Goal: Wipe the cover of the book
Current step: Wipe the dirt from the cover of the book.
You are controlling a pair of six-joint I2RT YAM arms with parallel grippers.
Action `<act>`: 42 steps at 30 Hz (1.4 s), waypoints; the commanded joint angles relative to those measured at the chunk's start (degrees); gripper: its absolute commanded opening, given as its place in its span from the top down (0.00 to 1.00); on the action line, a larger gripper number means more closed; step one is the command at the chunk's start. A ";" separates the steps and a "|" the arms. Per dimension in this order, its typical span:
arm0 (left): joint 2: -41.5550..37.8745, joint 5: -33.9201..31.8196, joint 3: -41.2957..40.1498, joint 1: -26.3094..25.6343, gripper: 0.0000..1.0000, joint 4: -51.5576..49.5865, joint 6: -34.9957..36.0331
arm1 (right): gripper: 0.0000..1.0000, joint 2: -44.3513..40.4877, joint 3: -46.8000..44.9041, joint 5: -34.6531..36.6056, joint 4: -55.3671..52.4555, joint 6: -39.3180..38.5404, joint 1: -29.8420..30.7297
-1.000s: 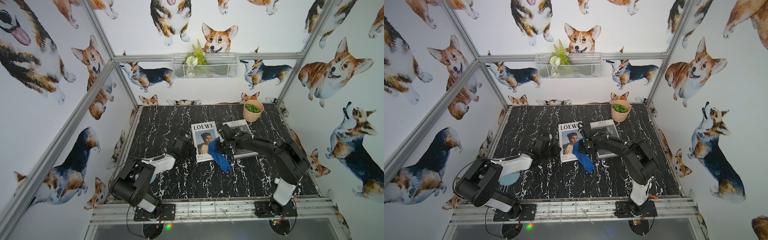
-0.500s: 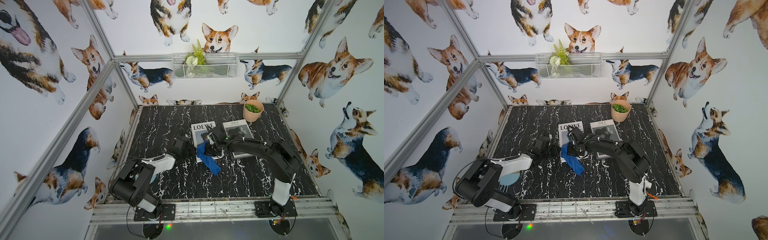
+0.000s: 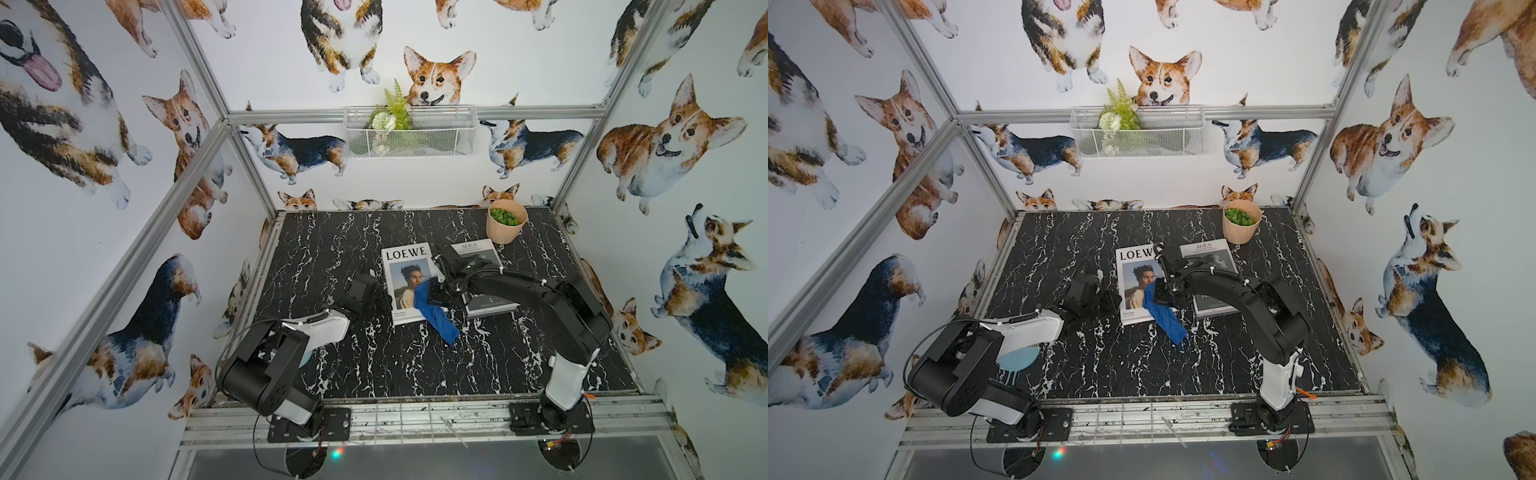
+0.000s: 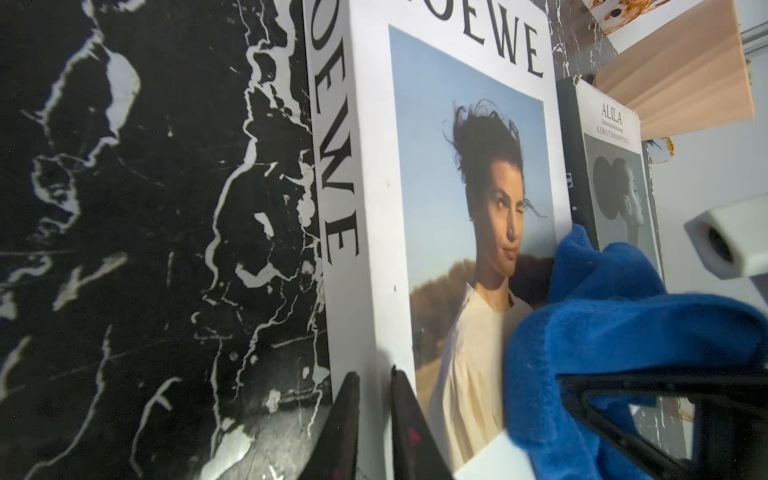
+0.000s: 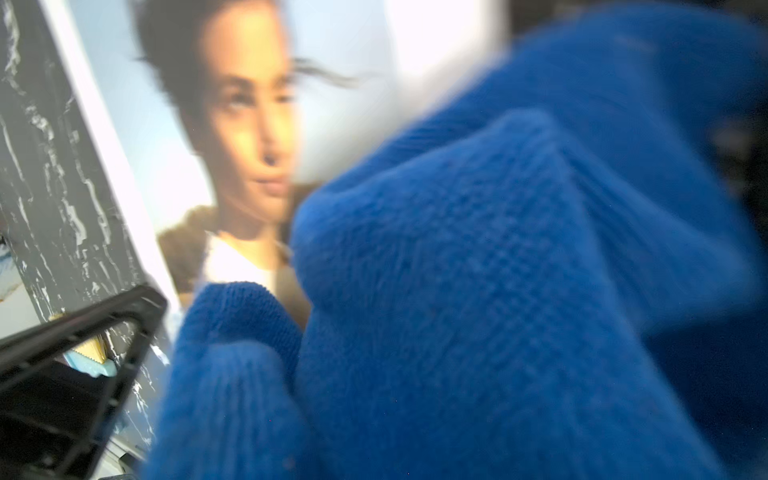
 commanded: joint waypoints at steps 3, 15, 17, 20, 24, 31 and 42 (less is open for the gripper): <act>-0.14 -3.12 -0.82 0.01 0.82 -14.62 0.54 | 1.00 7.39 8.22 1.55 -10.44 -0.07 1.27; -0.13 -3.01 -1.63 0.01 0.82 -13.59 0.26 | 1.00 9.13 12.82 2.54 -14.06 -3.95 -10.06; 0.21 -2.95 -1.52 0.01 0.82 -13.26 0.24 | 1.00 10.67 14.76 2.24 -13.98 -3.16 -8.52; 0.67 -2.88 -1.49 0.01 0.82 -13.06 0.21 | 1.00 15.08 21.22 1.94 -15.23 -2.45 -5.02; 1.11 -2.87 -1.40 0.01 0.82 -12.99 0.08 | 1.00 21.97 32.08 0.94 -18.64 -1.95 -2.84; 0.01 -3.33 -1.81 0.01 0.82 -13.57 0.06 | 1.00 25.45 39.82 2.96 -23.14 -4.55 -8.95; 0.08 -3.41 -0.92 0.01 0.82 -14.24 0.41 | 1.00 28.40 44.50 0.84 -23.10 -2.84 -10.56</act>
